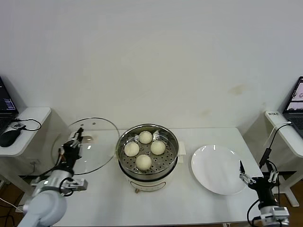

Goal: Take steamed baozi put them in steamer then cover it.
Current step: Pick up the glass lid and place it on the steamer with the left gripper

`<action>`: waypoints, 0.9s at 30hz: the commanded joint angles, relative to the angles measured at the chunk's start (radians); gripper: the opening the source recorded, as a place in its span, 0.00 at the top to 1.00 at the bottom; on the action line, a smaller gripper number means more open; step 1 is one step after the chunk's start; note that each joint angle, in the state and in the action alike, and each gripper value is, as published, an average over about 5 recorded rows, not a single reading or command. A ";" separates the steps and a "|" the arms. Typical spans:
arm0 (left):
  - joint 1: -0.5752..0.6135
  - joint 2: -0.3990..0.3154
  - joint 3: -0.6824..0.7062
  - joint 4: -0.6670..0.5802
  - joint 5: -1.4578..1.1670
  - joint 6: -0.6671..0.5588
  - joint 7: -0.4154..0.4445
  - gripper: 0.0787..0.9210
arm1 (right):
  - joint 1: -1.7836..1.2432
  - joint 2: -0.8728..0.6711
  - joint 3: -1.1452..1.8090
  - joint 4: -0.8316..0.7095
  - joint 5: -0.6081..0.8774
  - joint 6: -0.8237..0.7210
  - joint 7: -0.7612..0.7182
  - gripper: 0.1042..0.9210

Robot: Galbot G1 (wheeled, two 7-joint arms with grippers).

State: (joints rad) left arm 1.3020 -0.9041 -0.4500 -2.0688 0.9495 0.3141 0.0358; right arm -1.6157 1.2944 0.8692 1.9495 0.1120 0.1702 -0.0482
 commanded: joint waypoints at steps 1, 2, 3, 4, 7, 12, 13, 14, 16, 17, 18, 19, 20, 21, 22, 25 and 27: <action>-0.280 -0.119 0.343 0.032 0.132 0.177 0.119 0.94 | 0.052 0.060 -0.026 -0.037 -0.178 0.016 0.016 0.12; -0.291 -0.141 0.360 0.037 0.161 0.188 0.136 0.94 | 0.060 0.070 -0.023 -0.042 -0.202 0.020 0.021 0.12; -0.299 -0.161 0.376 0.042 0.191 0.196 0.153 0.94 | 0.066 0.081 -0.020 -0.047 -0.224 0.025 0.025 0.12; -0.307 -0.183 0.391 0.049 0.222 0.204 0.169 0.94 | 0.069 0.091 -0.018 -0.050 -0.241 0.029 0.029 0.12; -0.331 -0.251 0.425 0.072 0.305 0.213 0.208 0.94 | 0.070 0.107 -0.018 -0.057 -0.265 0.032 0.035 0.12; -0.355 -0.378 0.476 0.110 0.432 0.198 0.247 0.94 | 0.073 0.113 -0.027 -0.075 -0.268 0.034 0.038 0.12; -0.357 -0.398 0.488 0.118 0.452 0.193 0.252 0.94 | 0.074 0.114 -0.030 -0.077 -0.267 0.033 0.038 0.12; -0.360 -0.413 0.497 0.125 0.468 0.188 0.255 0.94 | 0.074 0.115 -0.033 -0.079 -0.266 0.032 0.038 0.12; -0.368 -0.430 0.510 0.140 0.485 0.182 0.259 0.94 | 0.074 0.118 -0.039 -0.081 -0.265 0.030 0.038 0.12; -0.372 -0.435 0.514 0.146 0.491 0.179 0.260 0.94 | 0.074 0.119 -0.041 -0.082 -0.265 0.030 0.038 0.12; -0.376 -0.438 0.517 0.151 0.494 0.178 0.261 0.94 | 0.073 0.121 -0.044 -0.084 -0.265 0.030 0.038 0.12; -0.378 -0.440 0.520 0.156 0.497 0.177 0.263 0.94 | 0.073 0.122 -0.046 -0.086 -0.266 0.030 0.038 0.12; -0.377 -0.442 0.523 0.160 0.499 0.176 0.263 0.94 | 0.072 0.123 -0.047 -0.088 -0.267 0.031 0.038 0.12; -0.376 -0.444 0.524 0.163 0.502 0.176 0.264 0.94 | 0.071 0.123 -0.049 -0.091 -0.267 0.031 0.038 0.12; -0.373 -0.447 0.524 0.167 0.504 0.175 0.265 0.94 | 0.071 0.123 -0.050 -0.092 -0.267 0.032 0.038 0.12; -0.364 -0.457 0.521 0.178 0.512 0.174 0.267 0.94 | 0.070 0.122 -0.053 -0.097 -0.267 0.034 0.039 0.12; -0.356 -0.462 0.518 0.185 0.518 0.171 0.268 0.94 | 0.070 0.122 -0.056 -0.098 -0.267 0.034 0.039 0.12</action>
State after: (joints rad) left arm 0.9709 -1.2842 0.0098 -1.9216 1.3760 0.4767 0.2736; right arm -1.5527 1.4046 0.8214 1.8626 -0.1287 0.2020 -0.0125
